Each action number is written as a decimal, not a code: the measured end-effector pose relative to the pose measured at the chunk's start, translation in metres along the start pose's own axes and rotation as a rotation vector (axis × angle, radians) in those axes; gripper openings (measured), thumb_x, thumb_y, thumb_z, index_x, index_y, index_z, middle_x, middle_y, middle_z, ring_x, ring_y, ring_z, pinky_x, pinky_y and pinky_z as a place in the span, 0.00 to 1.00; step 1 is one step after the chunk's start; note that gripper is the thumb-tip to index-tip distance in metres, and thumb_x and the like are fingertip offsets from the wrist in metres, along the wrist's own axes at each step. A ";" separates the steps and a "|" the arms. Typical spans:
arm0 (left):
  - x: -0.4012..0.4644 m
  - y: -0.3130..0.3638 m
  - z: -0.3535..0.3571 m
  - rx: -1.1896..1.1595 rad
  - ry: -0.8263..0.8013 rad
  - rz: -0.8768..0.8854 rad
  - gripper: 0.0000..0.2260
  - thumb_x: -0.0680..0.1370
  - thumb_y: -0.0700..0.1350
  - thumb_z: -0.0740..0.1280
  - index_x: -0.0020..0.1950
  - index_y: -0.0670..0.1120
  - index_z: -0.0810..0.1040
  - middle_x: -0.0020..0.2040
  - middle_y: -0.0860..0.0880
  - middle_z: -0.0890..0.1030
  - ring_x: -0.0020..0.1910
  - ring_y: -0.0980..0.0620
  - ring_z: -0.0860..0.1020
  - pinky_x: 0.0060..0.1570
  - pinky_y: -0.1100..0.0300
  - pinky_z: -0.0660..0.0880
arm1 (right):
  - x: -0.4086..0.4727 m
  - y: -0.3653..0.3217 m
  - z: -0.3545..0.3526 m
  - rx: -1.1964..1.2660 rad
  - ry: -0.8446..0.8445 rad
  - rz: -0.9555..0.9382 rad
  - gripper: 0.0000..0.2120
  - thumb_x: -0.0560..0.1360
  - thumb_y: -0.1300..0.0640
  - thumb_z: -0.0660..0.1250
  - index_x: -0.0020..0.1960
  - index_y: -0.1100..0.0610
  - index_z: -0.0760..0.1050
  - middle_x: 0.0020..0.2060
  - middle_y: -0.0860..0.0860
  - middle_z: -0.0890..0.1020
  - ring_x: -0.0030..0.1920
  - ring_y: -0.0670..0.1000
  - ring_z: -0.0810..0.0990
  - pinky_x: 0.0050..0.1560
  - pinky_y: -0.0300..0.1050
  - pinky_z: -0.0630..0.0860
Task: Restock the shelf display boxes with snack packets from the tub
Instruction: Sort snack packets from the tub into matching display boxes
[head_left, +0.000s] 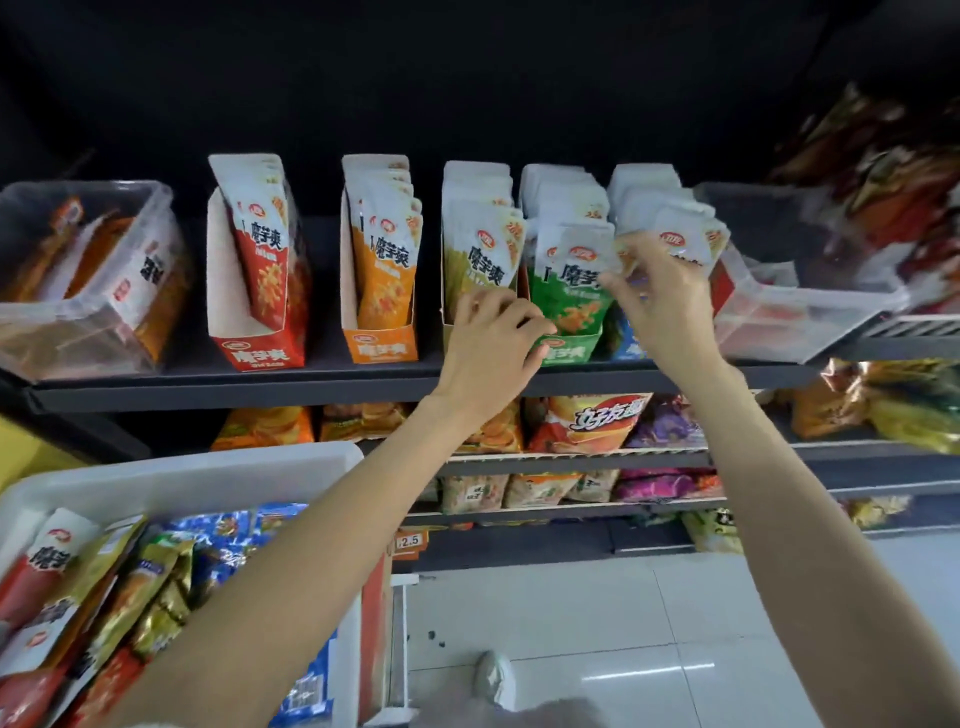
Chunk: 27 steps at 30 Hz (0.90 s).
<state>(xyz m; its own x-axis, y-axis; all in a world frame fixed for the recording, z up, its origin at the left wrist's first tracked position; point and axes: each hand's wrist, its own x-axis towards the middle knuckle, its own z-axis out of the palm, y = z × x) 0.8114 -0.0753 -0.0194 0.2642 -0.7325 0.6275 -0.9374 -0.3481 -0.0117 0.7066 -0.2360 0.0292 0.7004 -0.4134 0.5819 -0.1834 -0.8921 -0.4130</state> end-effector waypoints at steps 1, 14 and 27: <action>0.000 0.000 0.002 0.011 0.002 0.007 0.06 0.73 0.48 0.69 0.48 0.50 0.84 0.47 0.53 0.82 0.51 0.46 0.76 0.57 0.49 0.62 | 0.005 0.002 0.004 -0.041 -0.028 -0.011 0.13 0.76 0.57 0.68 0.58 0.61 0.75 0.36 0.57 0.80 0.35 0.57 0.79 0.36 0.49 0.76; -0.001 0.002 -0.003 -0.070 -0.043 -0.023 0.09 0.73 0.44 0.68 0.52 0.48 0.83 0.48 0.50 0.83 0.53 0.45 0.74 0.59 0.49 0.63 | 0.003 -0.006 0.021 0.077 0.069 0.285 0.24 0.72 0.57 0.73 0.63 0.60 0.66 0.42 0.48 0.77 0.40 0.47 0.77 0.39 0.39 0.72; -0.165 -0.048 -0.113 -0.652 0.233 -0.725 0.06 0.77 0.47 0.61 0.49 0.47 0.75 0.44 0.55 0.77 0.45 0.60 0.75 0.48 0.68 0.70 | -0.128 -0.167 0.061 0.583 -0.403 0.230 0.09 0.76 0.61 0.67 0.55 0.52 0.75 0.44 0.43 0.80 0.45 0.41 0.78 0.44 0.29 0.74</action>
<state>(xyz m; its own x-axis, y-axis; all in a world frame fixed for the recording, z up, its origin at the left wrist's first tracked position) 0.7876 0.1287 -0.0344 0.8352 -0.3137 0.4518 -0.5277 -0.2255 0.8190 0.6894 -0.0233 -0.0192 0.9075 -0.3793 0.1804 -0.0388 -0.5033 -0.8632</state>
